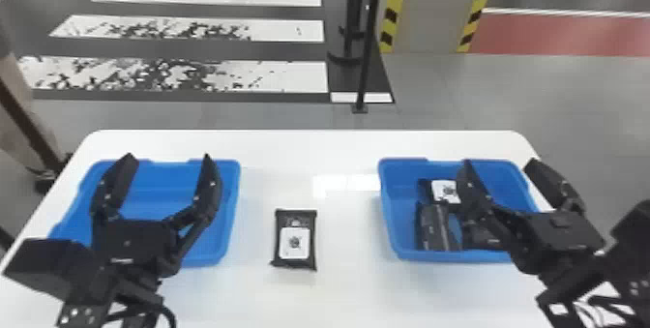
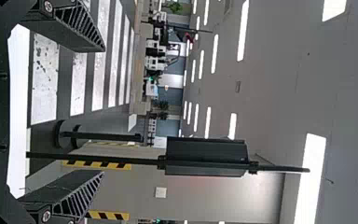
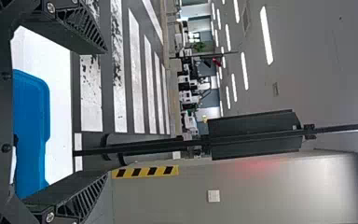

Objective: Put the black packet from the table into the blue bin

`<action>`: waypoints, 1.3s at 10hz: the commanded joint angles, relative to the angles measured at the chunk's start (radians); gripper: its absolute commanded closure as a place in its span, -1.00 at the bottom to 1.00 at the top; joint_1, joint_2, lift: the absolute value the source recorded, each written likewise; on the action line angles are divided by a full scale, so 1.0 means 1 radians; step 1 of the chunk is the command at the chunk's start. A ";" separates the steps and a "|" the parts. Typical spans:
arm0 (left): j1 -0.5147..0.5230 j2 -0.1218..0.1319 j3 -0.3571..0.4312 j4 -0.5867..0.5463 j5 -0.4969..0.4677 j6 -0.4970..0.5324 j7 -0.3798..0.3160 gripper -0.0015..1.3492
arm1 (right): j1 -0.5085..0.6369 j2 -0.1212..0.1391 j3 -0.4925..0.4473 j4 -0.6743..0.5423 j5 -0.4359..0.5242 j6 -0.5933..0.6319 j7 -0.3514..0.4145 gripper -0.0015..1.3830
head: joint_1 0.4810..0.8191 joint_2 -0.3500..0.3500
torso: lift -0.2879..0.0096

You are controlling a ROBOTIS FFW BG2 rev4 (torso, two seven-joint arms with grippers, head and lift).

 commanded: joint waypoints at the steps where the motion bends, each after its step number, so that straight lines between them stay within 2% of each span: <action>1: -0.003 0.000 0.000 -0.002 0.000 0.002 0.000 -0.86 | -0.019 -0.012 0.046 -0.008 0.000 0.056 0.006 -0.87 | 0.27 -0.10 | 0.20; 3: -0.005 0.000 -0.002 0.000 -0.004 0.007 0.000 -0.86 | -0.073 -0.030 0.122 0.039 -0.024 0.101 0.045 -0.87 | 0.27 0.03 | 0.20; 5: -0.005 0.000 -0.002 0.000 -0.004 0.007 0.000 -0.86 | -0.137 -0.037 0.181 0.120 -0.024 0.155 0.085 -0.87 | 0.27 0.16 | 0.20; 8: -0.003 0.002 -0.002 0.000 -0.004 0.007 -0.001 -0.86 | -0.314 -0.040 0.299 0.348 0.006 0.174 0.161 -0.87 | 0.27 0.36 | 0.20; 10: -0.003 0.002 -0.004 0.000 -0.006 0.009 -0.001 -0.86 | -0.429 -0.046 0.415 0.463 0.012 0.189 0.183 -0.87 | 0.27 0.45 | 0.20; 13: -0.005 -0.001 -0.004 0.000 -0.006 0.014 -0.001 -0.86 | -0.537 -0.046 0.540 0.530 0.050 0.302 0.187 -0.87 | 0.27 0.67 | 0.20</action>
